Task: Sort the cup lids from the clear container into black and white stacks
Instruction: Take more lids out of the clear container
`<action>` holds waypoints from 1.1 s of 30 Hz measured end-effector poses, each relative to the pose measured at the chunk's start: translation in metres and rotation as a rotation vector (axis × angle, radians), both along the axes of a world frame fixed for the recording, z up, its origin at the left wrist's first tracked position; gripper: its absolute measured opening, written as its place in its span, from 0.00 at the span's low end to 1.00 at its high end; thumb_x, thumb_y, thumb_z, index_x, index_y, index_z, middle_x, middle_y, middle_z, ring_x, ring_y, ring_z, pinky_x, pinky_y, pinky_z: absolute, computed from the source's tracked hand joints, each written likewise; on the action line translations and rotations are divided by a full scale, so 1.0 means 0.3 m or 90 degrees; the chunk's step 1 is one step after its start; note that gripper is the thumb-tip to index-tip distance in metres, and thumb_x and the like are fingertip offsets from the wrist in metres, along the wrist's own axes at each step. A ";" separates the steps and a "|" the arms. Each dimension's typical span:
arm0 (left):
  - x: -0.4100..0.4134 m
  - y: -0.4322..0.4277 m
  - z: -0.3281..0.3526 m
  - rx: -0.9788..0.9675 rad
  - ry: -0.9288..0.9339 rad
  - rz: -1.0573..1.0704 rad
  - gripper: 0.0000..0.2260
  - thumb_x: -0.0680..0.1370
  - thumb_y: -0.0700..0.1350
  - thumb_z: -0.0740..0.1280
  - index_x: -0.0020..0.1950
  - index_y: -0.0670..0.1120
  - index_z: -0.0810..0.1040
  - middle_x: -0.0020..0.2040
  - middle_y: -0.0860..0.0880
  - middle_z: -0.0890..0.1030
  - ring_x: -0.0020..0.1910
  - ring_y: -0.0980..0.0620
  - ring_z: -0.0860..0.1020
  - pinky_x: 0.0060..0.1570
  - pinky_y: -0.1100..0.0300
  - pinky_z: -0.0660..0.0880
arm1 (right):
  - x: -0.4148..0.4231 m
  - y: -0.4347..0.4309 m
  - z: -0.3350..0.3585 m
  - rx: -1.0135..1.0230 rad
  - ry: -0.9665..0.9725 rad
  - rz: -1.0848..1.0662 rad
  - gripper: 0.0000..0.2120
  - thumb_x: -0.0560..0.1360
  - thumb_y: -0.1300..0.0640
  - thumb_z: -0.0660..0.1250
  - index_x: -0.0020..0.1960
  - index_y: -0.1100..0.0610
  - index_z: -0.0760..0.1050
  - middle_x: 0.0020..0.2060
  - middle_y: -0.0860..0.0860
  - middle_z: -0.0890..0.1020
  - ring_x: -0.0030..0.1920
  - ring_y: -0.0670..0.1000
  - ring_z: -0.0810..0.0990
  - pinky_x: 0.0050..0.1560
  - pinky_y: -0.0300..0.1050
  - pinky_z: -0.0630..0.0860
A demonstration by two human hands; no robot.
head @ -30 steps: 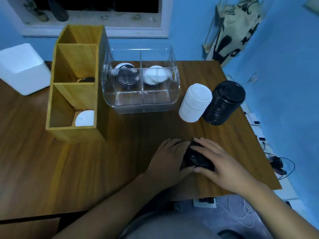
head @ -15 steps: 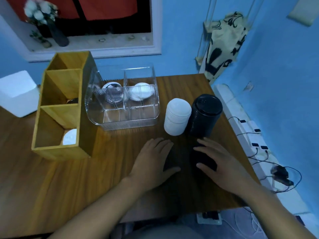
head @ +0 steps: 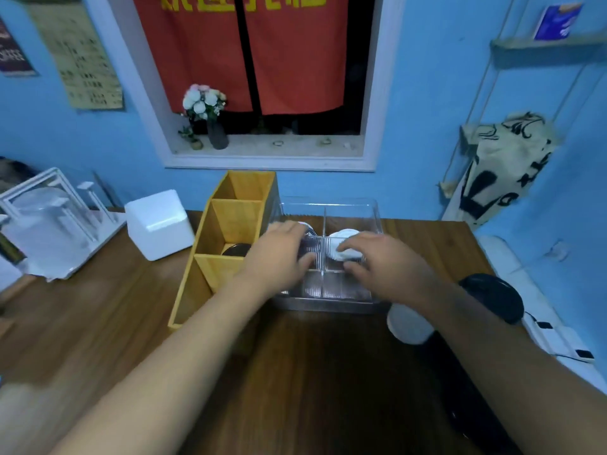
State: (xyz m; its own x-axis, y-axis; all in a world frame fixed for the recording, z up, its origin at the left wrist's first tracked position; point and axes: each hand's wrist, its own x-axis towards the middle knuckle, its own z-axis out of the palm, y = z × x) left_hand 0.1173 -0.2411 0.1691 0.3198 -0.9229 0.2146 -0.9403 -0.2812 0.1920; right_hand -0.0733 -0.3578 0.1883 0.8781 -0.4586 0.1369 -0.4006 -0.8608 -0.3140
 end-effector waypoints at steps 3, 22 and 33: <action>0.114 -0.148 0.056 0.056 0.007 0.031 0.19 0.81 0.50 0.67 0.70 0.44 0.74 0.66 0.42 0.78 0.65 0.41 0.74 0.64 0.51 0.71 | 0.143 -0.149 0.052 -0.028 0.050 -0.067 0.13 0.79 0.52 0.65 0.63 0.50 0.76 0.60 0.50 0.80 0.61 0.54 0.76 0.58 0.48 0.73; 0.203 -0.508 -0.036 0.399 0.015 0.083 0.10 0.78 0.49 0.69 0.54 0.44 0.76 0.42 0.48 0.75 0.47 0.44 0.77 0.52 0.53 0.76 | 0.507 -0.371 -0.102 0.017 0.495 -0.163 0.21 0.76 0.44 0.70 0.65 0.53 0.75 0.60 0.49 0.77 0.62 0.56 0.76 0.53 0.46 0.68; 0.214 -0.504 -0.069 0.368 0.041 0.099 0.09 0.76 0.47 0.71 0.51 0.44 0.74 0.44 0.46 0.76 0.47 0.44 0.76 0.58 0.49 0.79 | 0.518 -0.384 -0.138 0.061 0.460 -0.151 0.20 0.81 0.52 0.63 0.71 0.56 0.72 0.69 0.56 0.74 0.68 0.59 0.74 0.67 0.52 0.70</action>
